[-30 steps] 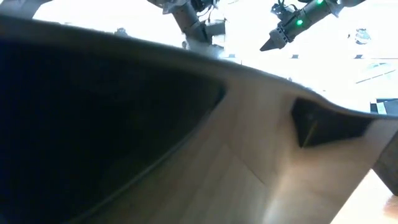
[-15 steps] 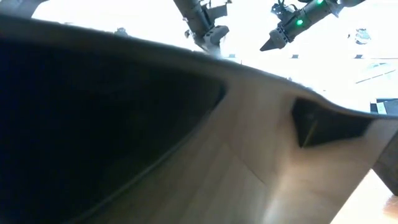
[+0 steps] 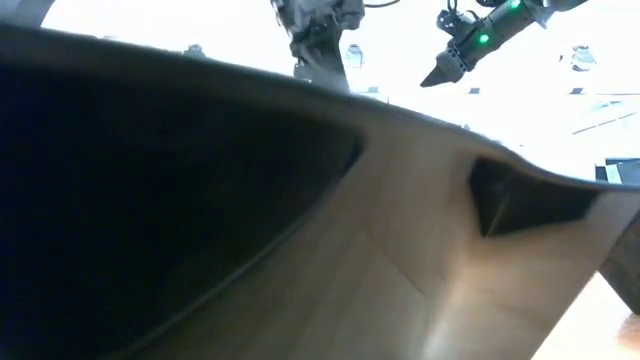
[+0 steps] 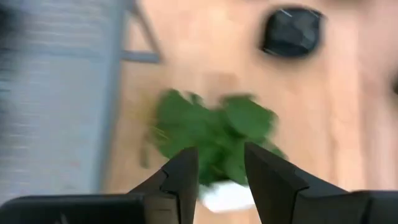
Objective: Pick & Place Mini shaped plates
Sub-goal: Adjust the plant on the table
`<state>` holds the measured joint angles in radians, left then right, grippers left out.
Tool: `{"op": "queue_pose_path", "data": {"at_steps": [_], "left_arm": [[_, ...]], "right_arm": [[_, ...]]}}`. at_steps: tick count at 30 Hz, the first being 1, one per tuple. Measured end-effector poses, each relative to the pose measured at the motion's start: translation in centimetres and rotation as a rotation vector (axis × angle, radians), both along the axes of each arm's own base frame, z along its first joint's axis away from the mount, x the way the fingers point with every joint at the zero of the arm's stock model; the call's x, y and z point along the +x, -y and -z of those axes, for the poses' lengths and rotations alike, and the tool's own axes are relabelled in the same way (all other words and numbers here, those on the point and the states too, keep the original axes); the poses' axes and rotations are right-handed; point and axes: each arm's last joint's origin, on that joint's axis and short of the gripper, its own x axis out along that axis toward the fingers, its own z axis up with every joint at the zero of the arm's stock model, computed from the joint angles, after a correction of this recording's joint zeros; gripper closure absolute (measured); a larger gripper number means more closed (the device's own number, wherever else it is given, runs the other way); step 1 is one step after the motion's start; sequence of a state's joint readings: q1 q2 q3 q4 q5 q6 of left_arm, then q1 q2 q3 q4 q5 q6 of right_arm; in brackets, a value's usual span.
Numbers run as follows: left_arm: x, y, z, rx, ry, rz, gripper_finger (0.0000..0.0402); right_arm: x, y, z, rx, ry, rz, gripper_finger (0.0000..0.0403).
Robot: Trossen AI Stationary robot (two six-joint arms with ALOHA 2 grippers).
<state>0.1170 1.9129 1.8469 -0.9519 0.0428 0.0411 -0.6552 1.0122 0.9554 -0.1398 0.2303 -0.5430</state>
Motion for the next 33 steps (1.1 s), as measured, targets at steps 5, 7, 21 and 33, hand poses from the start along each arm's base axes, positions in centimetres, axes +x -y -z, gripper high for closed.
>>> {"op": "queue_pose_path", "data": {"at_steps": [5,7,21,33], "left_arm": [[-0.6,3.2,0.5,0.006,-0.102,0.126,0.0270],[-0.5,4.0,0.4,0.032,-0.089,0.152,0.0270],[-0.3,4.0,0.4,0.134,-0.070,0.014,0.0270],[-0.1,4.9,6.8,0.137,-0.081,0.040,0.0270]], "right_arm": [[0.0,0.0,0.0,0.000,0.001,-0.003,0.0259],[0.1,-0.1,0.0,0.008,0.008,-0.030,0.0259],[0.6,-0.7,0.8,0.236,0.191,-0.188,0.0259],[0.5,-0.8,4.6,0.303,0.119,-0.170,0.0259]]}}
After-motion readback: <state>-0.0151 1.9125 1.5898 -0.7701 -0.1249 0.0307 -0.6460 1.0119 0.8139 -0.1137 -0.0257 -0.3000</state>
